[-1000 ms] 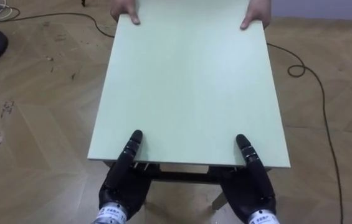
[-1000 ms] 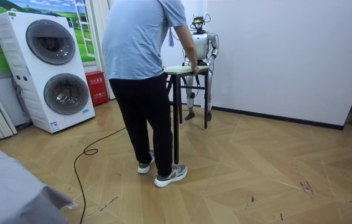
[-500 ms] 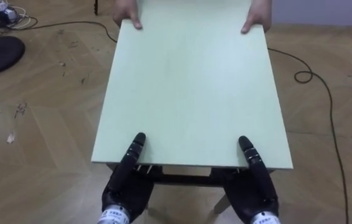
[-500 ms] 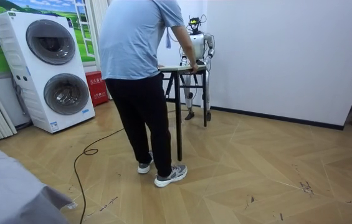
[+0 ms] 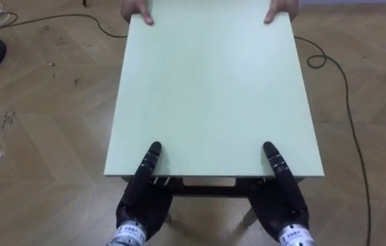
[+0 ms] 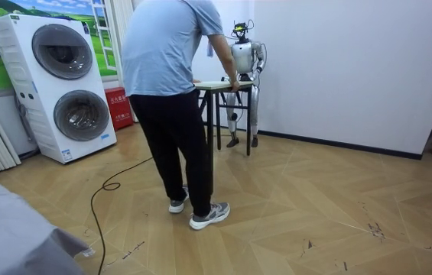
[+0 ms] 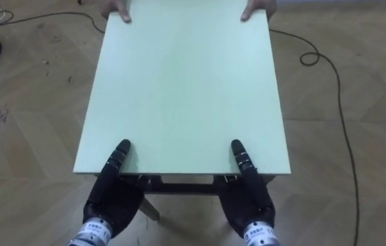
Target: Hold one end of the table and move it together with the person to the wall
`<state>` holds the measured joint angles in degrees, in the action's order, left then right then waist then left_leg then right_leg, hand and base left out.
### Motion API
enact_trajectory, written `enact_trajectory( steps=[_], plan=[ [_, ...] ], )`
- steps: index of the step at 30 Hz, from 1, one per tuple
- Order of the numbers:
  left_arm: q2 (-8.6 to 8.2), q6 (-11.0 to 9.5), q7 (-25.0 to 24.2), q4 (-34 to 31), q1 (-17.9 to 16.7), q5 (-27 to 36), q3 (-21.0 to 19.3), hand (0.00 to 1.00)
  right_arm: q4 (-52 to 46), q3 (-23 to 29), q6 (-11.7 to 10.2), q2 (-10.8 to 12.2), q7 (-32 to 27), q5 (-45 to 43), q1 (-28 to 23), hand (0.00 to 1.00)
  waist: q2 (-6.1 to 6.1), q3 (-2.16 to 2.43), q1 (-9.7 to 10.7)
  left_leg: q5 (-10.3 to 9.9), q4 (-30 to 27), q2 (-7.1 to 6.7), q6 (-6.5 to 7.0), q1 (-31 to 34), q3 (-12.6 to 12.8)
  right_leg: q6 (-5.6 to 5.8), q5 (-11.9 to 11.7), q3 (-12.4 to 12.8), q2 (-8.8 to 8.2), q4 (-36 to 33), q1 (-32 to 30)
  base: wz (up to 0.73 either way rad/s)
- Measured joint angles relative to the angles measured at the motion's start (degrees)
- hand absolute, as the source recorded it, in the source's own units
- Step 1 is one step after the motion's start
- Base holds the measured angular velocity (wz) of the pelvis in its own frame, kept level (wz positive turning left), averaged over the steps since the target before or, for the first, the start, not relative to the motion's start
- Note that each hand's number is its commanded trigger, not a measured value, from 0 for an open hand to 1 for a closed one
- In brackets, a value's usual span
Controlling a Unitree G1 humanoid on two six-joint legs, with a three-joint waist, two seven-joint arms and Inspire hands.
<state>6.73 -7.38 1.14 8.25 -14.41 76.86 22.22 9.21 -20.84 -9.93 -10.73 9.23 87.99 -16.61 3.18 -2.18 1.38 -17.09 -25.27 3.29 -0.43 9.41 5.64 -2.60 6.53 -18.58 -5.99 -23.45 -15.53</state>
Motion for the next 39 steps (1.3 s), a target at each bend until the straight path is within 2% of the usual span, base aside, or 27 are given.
enact_trajectory(
  steps=[2,6,8,10,14,19,23,27,31,33,39],
  plan=[
    [0.08,0.0,0.0,0.0,-0.1,-0.1,0.0,1.0,0.0,-0.1,-0.1,0.2,0.0,0.0,-0.3,1.0,-0.42,0.1,-0.1,0.0,0.0,-0.17,0.22,0.0,0.1,0.78,0.1,1.0,-0.1,-0.2,-0.2,0.0],
    [1.08,-0.2,0.0,-0.3,-0.4,-0.1,-0.1,1.0,-0.1,-2.3,-1.6,0.4,-0.9,1.1,-0.3,1.0,-1.57,0.45,-0.7,0.5,0.9,-0.29,0.47,-0.6,0.3,0.6,-1.1,1.3,0.62,1.9,0.6,-0.03],
    [1.41,-0.2,0.0,-0.3,-0.5,-0.1,-0.1,1.0,-0.1,-3.3,-2.5,0.1,-1.2,1.8,-0.4,1.0,-1.63,0.45,-1.7,0.6,1.9,0.05,0.39,-1.9,1.0,0.67,-1.6,1.6,1.29,3.1,1.7,-0.12],
    [1.6,-0.3,0.0,-0.4,-0.9,-0.1,-0.1,1.0,-0.1,-3.9,-2.6,-0.1,-1.8,2.2,-0.4,1.0,-1.64,0.46,-1.7,0.6,2.7,0.2,0.35,-3.2,1.1,0.76,-1.5,1.9,1.63,3.8,2.9,-0.06],
    [1.96,-1.1,0.0,-0.4,-1.0,-0.1,0.0,1.0,-0.1,-4.9,-3.3,0.1,-1.9,2.5,-0.3,1.0,-1.64,0.46,-2.2,-0.1,1.8,1.33,-0.42,-3.4,1.0,0.85,-0.3,1.6,2.59,3.8,3.1,-0.01],
    [2.22,-1.4,0.0,-0.4,-1.0,-0.1,-0.1,1.0,0.0,-5.0,-3.2,0.5,-1.9,2.5,-0.3,1.0,-1.62,0.42,-3.3,-0.8,-2.7,3.21,-1.61,-2.1,0.5,-0.52,1.6,0.9,3.53,2.7,3.3,0.01],
    [2.13,-1.4,0.0,-0.4,-1.0,-0.3,-0.2,1.0,0.0,-4.9,-3.2,0.6,-1.9,2.3,-0.2,1.0,-1.55,0.41,-3.4,-0.8,-2.3,4.23,-2.2,-1.8,0.4,-1.96,2.6,-0.5,3.98,2.0,3.4,0.13],
    [1.87,-1.4,0.0,-0.4,-0.8,-0.3,-0.1,1.0,-0.4,-4.9,-3.8,0.4,-1.6,2.2,-0.2,1.0,-1.28,0.48,-2.1,0.4,1.6,4.36,-3.9,-2.2,0.5,-2.52,2.8,-2.5,3.77,2.8,3.4,0.26],
    [1.85,-1.4,0.9,-2.2,-0.8,-0.2,0.1,1.0,-2.0,-4.8,-3.9,-0.1,-1.7,2.2,-0.3,1.0,-1.21,0.46,-1.1,2.1,4.5,3.63,-3.84,-2.4,0.3,-2.52,2.5,-3.9,2.97,2.9,3.5,0.22],
    [1.84,-1.4,0.9,-2.5,-0.8,-0.3,0.1,1.0,-2.1,-4.8,-4.0,-0.1,-1.7,2.2,-0.3,1.0,-1.15,0.43,-1.0,3.3,6.7,3.07,-3.71,-3.4,0.2,-2.43,2.3,-4.5,2.48,3.7,4.2,0.11],
    [1.76,-1.4,0.9,-2.9,-0.8,-0.5,-0.1,1.0,-2.8,-5.4,-5.1,0.0,-1.6,2.1,-0.3,1.0,-0.95,0.43,-1.4,4.8,9.6,2.5,-3.35,-4.0,0.3,-2.04,1.5,-6.6,1.92,5.8,5.4,0.16]
  ],
)
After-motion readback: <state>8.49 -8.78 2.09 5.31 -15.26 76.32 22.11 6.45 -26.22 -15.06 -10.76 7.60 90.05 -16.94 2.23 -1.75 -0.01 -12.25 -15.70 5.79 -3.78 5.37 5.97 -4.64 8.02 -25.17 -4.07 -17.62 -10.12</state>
